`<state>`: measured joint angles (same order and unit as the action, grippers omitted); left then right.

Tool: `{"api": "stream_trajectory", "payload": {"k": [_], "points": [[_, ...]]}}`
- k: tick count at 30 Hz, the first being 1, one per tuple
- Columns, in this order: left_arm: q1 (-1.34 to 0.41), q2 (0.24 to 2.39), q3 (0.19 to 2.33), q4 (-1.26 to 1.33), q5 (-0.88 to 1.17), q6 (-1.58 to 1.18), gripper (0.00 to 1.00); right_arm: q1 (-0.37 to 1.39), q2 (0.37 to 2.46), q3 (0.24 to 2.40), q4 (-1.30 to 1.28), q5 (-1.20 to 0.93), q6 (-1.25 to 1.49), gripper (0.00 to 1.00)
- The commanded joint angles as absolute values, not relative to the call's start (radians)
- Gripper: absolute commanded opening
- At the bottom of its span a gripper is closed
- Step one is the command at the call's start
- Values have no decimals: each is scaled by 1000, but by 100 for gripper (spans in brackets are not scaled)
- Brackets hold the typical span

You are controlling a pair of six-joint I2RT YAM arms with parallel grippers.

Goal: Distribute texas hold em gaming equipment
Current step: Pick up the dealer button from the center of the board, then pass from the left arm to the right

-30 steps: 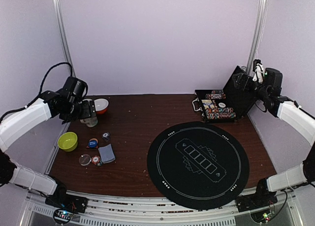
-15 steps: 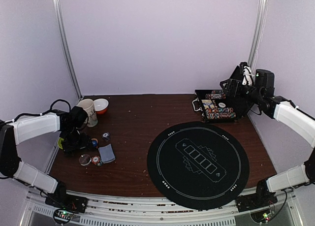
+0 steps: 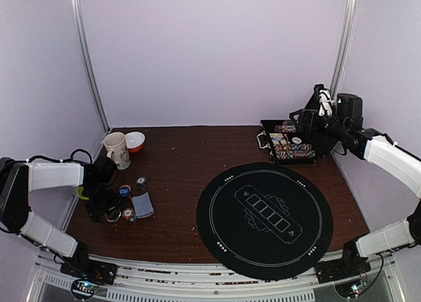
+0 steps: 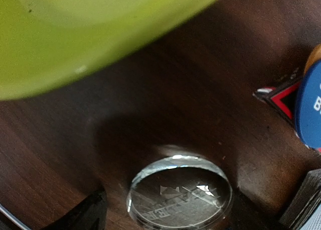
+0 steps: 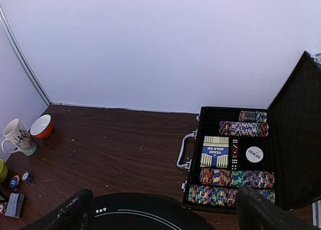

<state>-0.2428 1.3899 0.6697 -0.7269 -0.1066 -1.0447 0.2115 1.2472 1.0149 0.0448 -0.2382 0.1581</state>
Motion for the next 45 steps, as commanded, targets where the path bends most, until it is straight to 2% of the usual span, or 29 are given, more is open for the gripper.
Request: {"api": "stream_trajectory", "payload": {"k": [1,9,13,16,22,25,32,36,40,45], "points": [[-236,1372,633,-674,-53,-1075,85,225,1226,1028,36,-195,129,100],[-236,1364,596,-674,-31,-1103,83,230,1245,1051,13,-179,129,100],[-236,1350,582,-666,-28,-1116,77,231,1247,1059,6,-166,124,100],[-236,1347,575,-667,-47,-1114,67,232,1247,1064,3,-164,124,100],[-235,1335,627,-693,-110,-1110,35,233,1242,1075,-4,-163,124,100],[-236,1329,679,-731,-167,-1071,26,233,1240,1088,-9,-170,130,100],[-246,1269,782,-816,-319,-997,20,233,1278,1164,7,-413,228,100],[-288,1213,878,-816,-405,-929,20,236,1303,1205,0,-440,277,100],[-436,1220,1035,-819,-528,-824,20,289,1329,1239,-76,-345,227,100],[-679,1359,1251,-737,-638,-531,20,389,1397,1303,-165,-310,196,100]]}}
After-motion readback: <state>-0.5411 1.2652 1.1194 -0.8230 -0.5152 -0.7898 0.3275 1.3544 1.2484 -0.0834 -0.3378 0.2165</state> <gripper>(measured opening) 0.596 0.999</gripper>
